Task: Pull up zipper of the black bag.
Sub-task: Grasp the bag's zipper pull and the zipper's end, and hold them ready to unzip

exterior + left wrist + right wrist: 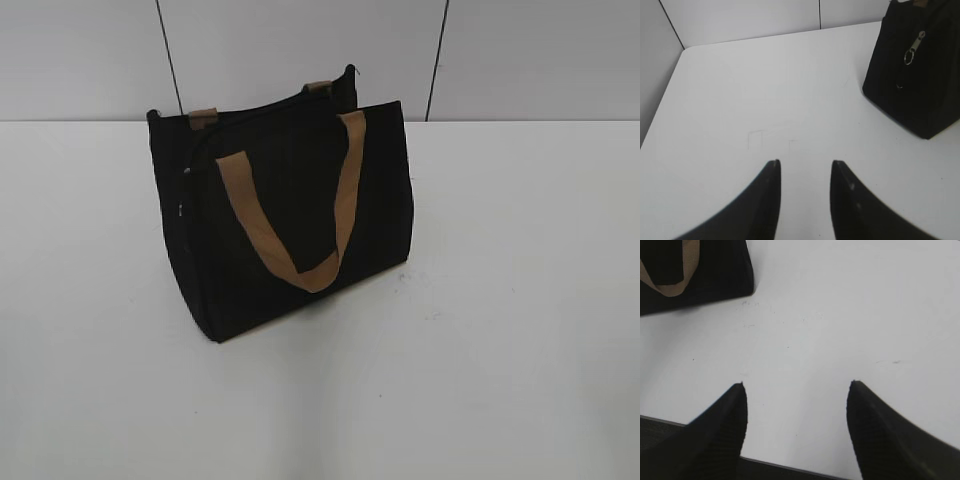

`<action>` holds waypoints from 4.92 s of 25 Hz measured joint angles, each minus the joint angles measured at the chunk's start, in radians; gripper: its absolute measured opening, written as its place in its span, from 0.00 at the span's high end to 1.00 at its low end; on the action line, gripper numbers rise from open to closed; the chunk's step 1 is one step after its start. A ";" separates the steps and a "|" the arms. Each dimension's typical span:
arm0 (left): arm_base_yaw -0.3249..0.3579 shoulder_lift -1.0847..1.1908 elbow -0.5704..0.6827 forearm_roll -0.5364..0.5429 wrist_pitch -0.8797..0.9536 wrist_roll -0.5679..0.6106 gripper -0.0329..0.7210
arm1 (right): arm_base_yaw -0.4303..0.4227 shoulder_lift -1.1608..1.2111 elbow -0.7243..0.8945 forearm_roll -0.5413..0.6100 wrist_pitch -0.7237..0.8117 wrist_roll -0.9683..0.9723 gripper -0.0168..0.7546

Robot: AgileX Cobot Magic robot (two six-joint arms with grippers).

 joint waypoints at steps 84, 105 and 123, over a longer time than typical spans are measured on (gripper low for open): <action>0.000 1.015 -0.027 -0.997 -0.491 1.262 0.35 | 0.305 1.122 -0.785 0.123 -0.040 -0.311 0.35; 0.000 1.322 0.072 -1.668 -0.523 2.146 0.37 | 0.494 1.366 -0.956 0.086 -0.117 -0.328 0.35; -0.006 1.697 -0.121 -1.700 -0.373 2.338 0.37 | 0.496 1.368 -0.956 0.086 -0.122 -0.335 0.37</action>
